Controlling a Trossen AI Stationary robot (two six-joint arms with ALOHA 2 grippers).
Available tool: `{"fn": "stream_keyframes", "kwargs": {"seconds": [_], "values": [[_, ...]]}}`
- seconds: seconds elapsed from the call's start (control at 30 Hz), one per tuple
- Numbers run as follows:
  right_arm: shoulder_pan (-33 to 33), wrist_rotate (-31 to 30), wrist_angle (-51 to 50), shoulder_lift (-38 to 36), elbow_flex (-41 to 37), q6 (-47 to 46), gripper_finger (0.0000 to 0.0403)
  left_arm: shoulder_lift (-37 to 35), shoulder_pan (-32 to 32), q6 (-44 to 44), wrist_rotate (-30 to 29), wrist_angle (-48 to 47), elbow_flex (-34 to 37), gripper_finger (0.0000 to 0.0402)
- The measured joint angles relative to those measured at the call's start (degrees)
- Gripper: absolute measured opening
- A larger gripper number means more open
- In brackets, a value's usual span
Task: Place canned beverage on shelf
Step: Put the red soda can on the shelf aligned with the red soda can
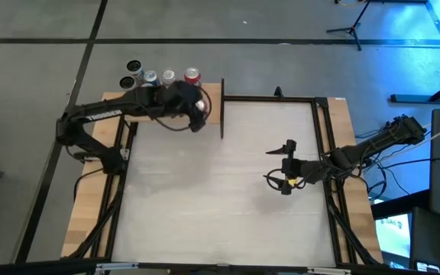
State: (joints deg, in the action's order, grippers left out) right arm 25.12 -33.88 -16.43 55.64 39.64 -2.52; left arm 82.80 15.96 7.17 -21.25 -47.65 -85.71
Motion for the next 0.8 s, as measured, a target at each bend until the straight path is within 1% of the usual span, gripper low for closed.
{"fn": "stream_keyframes", "kwargs": {"seconds": [0.13, 0.3, 0.43, 0.6, 0.8], "values": [[-0.02, -0.01, -0.06, 0.18, 0.00, 0.00, 0.0381, 0.52, 4.16, 0.19, 0.25, 0.28, 0.00, 0.0282], [0.00, -0.34, -0.02, 1.26, 0.00, 0.09, 0.0381, 1.11, 7.82, -0.08, 4.86, 0.76, 0.00, 0.0282], [-0.01, -1.94, 0.06, 1.88, 0.00, 0.23, 0.0381, 2.31, 9.66, -0.59, 5.15, 0.52, 0.00, 0.0282], [-0.02, -2.04, 0.05, 1.94, 0.00, 0.24, 0.0381, 2.84, 10.81, -1.76, 6.71, 0.42, 0.00, 0.0282], [-0.02, -2.04, 0.04, 1.94, 0.00, 0.24, 0.0381, 2.84, 12.04, -3.26, 7.13, -0.44, 0.00, 0.0283]]}}
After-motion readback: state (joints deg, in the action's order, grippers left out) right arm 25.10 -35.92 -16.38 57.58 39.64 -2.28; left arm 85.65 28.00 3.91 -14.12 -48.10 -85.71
